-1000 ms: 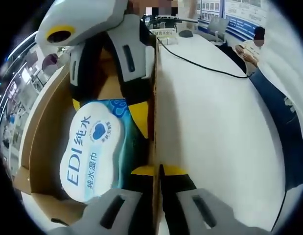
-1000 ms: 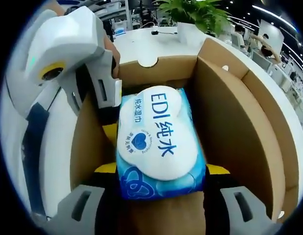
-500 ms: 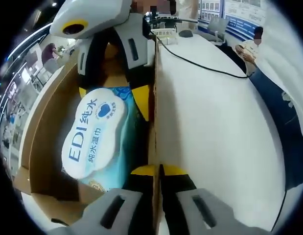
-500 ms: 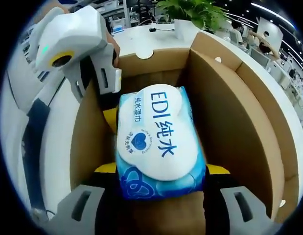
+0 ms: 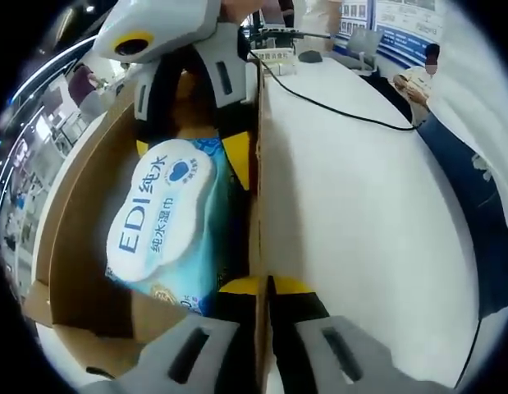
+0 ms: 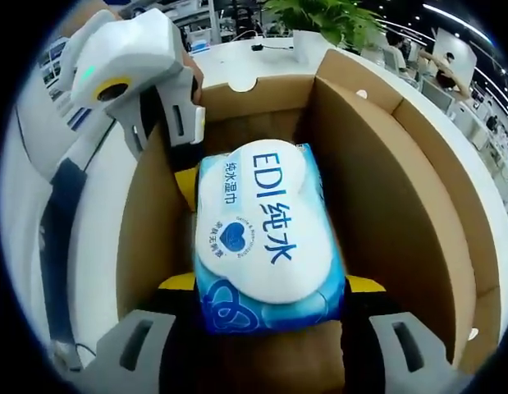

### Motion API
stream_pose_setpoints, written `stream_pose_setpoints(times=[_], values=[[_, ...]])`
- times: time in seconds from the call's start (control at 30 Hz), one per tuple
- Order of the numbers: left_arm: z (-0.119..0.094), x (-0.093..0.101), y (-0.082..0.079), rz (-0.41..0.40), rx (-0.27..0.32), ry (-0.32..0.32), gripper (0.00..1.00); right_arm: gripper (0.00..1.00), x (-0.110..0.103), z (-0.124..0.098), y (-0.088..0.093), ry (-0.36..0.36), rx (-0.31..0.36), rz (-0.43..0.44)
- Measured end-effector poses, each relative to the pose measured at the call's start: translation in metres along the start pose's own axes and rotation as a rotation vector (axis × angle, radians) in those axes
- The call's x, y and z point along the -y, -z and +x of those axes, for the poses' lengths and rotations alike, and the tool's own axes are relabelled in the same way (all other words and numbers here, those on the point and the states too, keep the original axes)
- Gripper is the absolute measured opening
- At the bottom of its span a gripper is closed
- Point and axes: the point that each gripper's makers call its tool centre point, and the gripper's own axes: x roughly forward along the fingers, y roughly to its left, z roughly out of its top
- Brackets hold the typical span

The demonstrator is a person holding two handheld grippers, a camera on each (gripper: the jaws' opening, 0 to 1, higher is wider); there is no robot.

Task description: Operate the shoe box by opening the lid, removing the specified soft item, and placing it in the target area until the item is outside and the box remains undamaged.

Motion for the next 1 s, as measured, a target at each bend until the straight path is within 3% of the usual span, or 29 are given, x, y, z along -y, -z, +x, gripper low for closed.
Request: stream_pose_setpoints(times=[0.47,1.0], values=[[0.0,0.0,0.0,-0.007,-0.003,0.0,0.01,0.67,0.003,-0.01,0.02,0.006,-0.027,0.008],[0.0,0.001,0.001,-0.022,-0.019,-0.004,0.01,0.67,0.002,-0.01,0.02,0.01,-0.033,0.008]])
